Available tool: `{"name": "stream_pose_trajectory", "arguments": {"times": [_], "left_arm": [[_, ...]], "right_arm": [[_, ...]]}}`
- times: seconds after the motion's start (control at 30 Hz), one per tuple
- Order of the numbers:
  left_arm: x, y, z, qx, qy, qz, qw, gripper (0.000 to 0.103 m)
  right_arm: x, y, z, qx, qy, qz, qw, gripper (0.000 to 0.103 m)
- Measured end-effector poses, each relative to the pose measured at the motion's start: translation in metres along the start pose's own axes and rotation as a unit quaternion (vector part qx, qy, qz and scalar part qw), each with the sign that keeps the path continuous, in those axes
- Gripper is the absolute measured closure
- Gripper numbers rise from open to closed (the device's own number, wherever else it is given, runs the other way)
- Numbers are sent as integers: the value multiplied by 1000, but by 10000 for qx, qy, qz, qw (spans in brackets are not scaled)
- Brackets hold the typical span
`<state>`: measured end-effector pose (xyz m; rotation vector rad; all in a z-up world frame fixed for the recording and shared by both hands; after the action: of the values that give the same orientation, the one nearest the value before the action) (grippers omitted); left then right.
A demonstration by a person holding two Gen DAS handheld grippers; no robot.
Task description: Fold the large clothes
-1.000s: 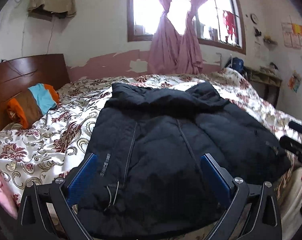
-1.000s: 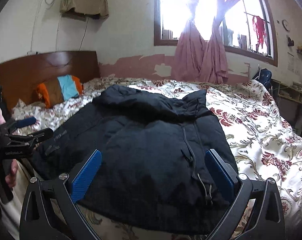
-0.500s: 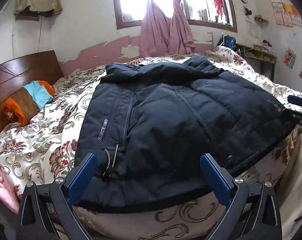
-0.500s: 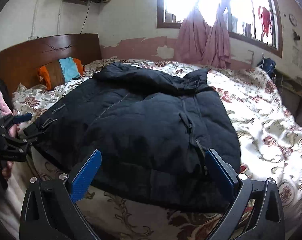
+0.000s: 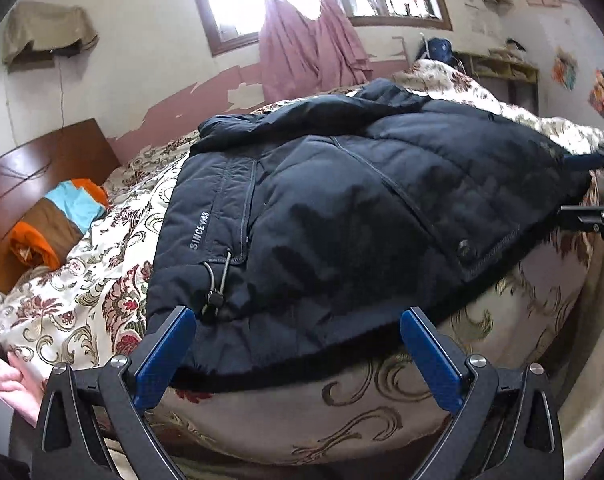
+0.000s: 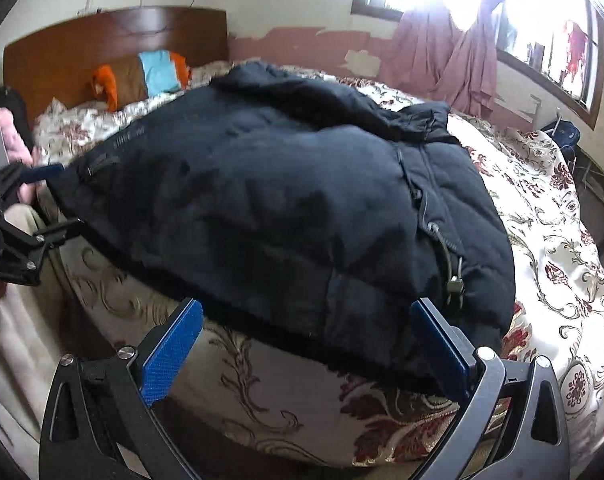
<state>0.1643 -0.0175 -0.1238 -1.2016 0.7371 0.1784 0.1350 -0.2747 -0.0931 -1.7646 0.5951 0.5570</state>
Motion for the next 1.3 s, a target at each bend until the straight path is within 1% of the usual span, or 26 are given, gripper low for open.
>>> {"name": "stream_pose_trajectory", "arguments": {"times": [0.1,0.3,0.5,0.63,0.7,0.83,0.97,1.13,1.2,1.3], "left_arm": [[2,6,-3,41,48,77,10000,0],[10,16,-4,135,-32,275,9995,0],[23,26,-13,634,-484,600,9950,0],[29,29,-14,801,-784,709,9912,0],[30,29,-11,864,-1029,700,9885,0],[30,22,-6,882,-1343,575,9853,0],[28,19,-9,1055,-1581,416,9809,0],[32,22,-9,1026,-1517,509,9818,0],[33,21,-7,973,-1492,496,9828,0],[31,21,-6,891,-1435,466,9845,0]], "right_arm": [[1,2,1,15,56,27,10000,2],[2,2,-7,155,168,51,9997,2],[5,5,-18,398,270,101,9988,2],[6,8,-22,482,306,121,9983,2],[7,8,-23,485,310,124,9983,2],[9,10,-23,427,339,161,9984,2],[11,12,-21,274,417,237,9985,2],[11,17,-11,-377,604,400,9967,2],[14,21,-6,-787,820,490,9923,2],[22,24,-4,-1151,1201,610,9842,2]]}}
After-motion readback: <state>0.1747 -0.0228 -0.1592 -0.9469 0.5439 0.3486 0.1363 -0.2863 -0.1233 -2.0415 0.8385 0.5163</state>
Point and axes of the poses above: each gripper's, at about its wrist camera, not at the fingertips, and x roughly the way its jaws point, z to its left, y to its underside, the point moved 7 cm from there along x, roughly the way its jaws point, and after that the axes turned 9 degrees about y, right-handed, at the moved point
